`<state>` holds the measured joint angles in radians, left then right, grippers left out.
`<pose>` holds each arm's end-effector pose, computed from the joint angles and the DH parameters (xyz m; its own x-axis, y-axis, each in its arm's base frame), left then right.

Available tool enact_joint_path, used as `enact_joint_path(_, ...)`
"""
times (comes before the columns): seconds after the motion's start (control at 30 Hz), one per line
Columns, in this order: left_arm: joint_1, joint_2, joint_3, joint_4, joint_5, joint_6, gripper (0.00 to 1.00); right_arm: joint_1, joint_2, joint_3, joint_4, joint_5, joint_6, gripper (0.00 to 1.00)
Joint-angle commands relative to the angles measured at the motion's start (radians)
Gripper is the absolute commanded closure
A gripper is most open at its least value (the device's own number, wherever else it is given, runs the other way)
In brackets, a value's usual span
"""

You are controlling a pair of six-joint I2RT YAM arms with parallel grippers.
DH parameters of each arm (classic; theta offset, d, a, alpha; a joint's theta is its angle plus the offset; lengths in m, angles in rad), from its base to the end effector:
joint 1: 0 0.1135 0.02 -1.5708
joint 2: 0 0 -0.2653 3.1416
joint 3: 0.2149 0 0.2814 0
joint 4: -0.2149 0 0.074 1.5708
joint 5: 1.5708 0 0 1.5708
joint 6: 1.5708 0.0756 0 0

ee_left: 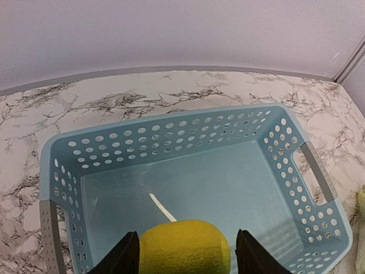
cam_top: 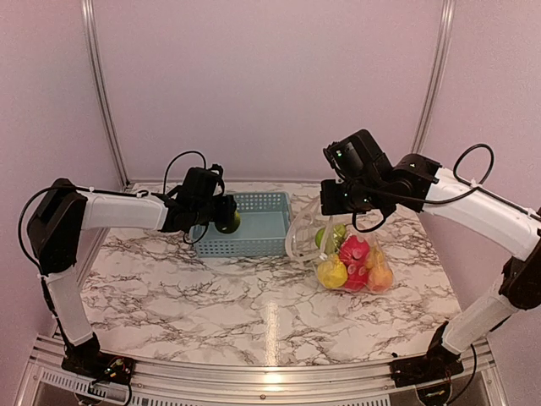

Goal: Open the zip-top bag and remove the fake food
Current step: Place the fake fruit in the bin, then pick up the fake fruit from the zipper food storage bag.

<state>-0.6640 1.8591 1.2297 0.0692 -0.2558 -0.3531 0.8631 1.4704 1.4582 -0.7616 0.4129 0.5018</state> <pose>0.3880 -0.2793 0.1763 -0.5404 -0.0019 -0.8414 0.2564 0.9521 -0.1668 0.2646 0.2626 0.3340 -0.6433 -0.0742 -0.7620 -0.2281 0.9687 0.0982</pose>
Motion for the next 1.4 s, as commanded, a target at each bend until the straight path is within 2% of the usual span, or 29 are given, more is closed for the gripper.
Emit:
enact_joint_path(0.0,0.003,-0.02,0.013,-0.014,-0.028,0.011,0.39,0.007,-0.023,0.032,0.002,0.017,0.005,1.0)
enact_joint_path(0.27,0.003,-0.048,-0.002,-0.005,-0.011,0.012,0.32,0.006,-0.025,0.028,-0.001,0.015,0.007,1.0)
enact_joint_path(0.93,-0.034,-0.166,-0.032,0.019,0.144,0.026,0.29,0.007,-0.011,0.036,0.011,0.002,0.001,1.0)
enact_joint_path(1.37,-0.2,-0.164,0.04,0.036,0.248,0.067,0.27,0.007,-0.014,0.037,0.016,-0.006,0.0,1.0)
